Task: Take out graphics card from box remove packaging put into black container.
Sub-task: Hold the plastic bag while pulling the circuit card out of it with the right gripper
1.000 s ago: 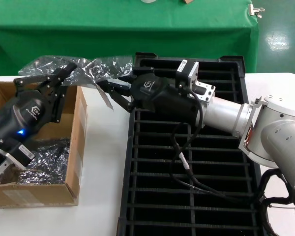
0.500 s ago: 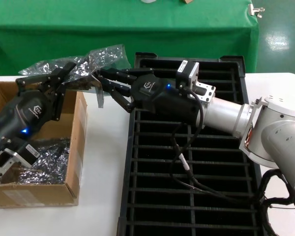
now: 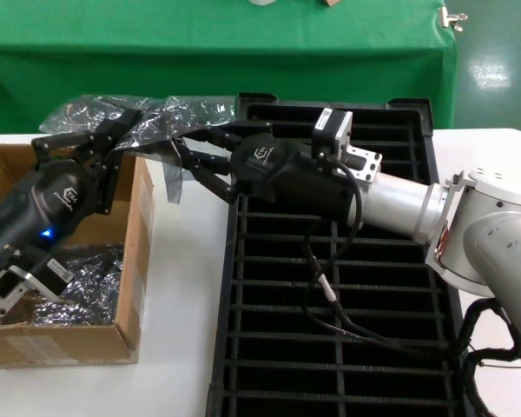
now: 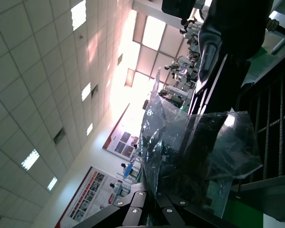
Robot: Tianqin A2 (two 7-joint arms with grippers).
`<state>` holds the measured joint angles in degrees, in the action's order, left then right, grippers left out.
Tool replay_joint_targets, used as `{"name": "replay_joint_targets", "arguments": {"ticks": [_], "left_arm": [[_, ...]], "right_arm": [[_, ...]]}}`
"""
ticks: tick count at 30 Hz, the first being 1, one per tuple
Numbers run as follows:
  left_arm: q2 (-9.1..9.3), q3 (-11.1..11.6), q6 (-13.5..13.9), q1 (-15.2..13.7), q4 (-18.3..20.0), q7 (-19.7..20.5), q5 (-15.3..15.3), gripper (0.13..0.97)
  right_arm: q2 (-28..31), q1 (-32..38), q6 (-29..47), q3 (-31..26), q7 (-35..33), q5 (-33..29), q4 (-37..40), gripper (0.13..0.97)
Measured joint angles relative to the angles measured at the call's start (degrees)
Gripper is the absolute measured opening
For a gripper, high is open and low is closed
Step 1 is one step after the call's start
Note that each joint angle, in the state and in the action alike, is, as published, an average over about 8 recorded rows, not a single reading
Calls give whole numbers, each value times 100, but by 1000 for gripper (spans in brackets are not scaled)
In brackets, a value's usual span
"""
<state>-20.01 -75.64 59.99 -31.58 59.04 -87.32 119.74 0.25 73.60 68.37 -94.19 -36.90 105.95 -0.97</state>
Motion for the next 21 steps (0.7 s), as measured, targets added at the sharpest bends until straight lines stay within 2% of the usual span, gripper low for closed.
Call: {"name": "replay_joint_targets", "arguments": {"ticks": [9,17,21], "left_arm": [[0,-7,1,-48,-66,-82,-17,138],[-29,-11,7,-152,-296,-254,-53,138],[-39,-11,-3,-160,-333,-274,-60,138]], "right_arm": [[14,5,40,30,-11,-58,-1,320],[44,24,47,74,-9,-83,-1,482],[56,26,53,102,-11,-85,0,482]]}}
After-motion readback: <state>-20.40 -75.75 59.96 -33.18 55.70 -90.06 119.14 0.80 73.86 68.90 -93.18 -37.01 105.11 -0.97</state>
